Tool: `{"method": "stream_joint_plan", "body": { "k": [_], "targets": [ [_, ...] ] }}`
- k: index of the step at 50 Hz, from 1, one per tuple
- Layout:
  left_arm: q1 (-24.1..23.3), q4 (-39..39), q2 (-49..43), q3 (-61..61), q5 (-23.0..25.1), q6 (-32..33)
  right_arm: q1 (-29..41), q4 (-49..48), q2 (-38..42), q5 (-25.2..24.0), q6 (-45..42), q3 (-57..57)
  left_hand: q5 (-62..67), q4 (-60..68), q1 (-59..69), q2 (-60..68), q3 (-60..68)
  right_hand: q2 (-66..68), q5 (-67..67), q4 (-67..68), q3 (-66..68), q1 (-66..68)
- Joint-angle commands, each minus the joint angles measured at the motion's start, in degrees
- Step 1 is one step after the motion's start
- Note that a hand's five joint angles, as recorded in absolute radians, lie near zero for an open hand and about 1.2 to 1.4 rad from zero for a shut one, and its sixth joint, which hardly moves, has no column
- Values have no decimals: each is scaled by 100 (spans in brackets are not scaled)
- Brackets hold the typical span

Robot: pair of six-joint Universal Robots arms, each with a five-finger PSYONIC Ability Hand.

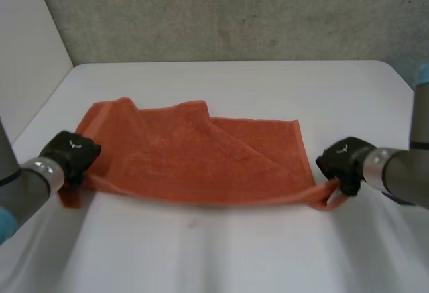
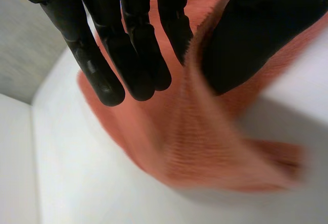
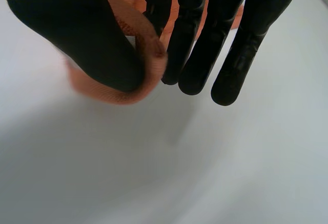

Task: Fold the laundry

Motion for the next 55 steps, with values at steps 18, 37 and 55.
{"method": "stream_joint_plan", "body": {
  "k": [18, 37, 55],
  "targets": [
    [-583, 2588, 840, 2486, 8, -2458, 147, -3651, -1540, 467, 2830, -1577, 1481, 1170, 1466, 1135, 1180, 1232, 1312, 1165, 1195, 2391],
    [-512, 2412, -768, -266, 447, -1923, -161, -2324, -600, 45, 1636, 814, 1481, 1170, 1466, 1135, 1180, 1232, 1312, 1165, 1195, 2391],
    [-319, 2429, -786, -495, 368, -1280, -811, -2262, -609, -157, 1494, 1157, -1881, -2192, -1896, -2227, -2181, 1232, 1312, 1165, 1195, 2391]
  ]
}}
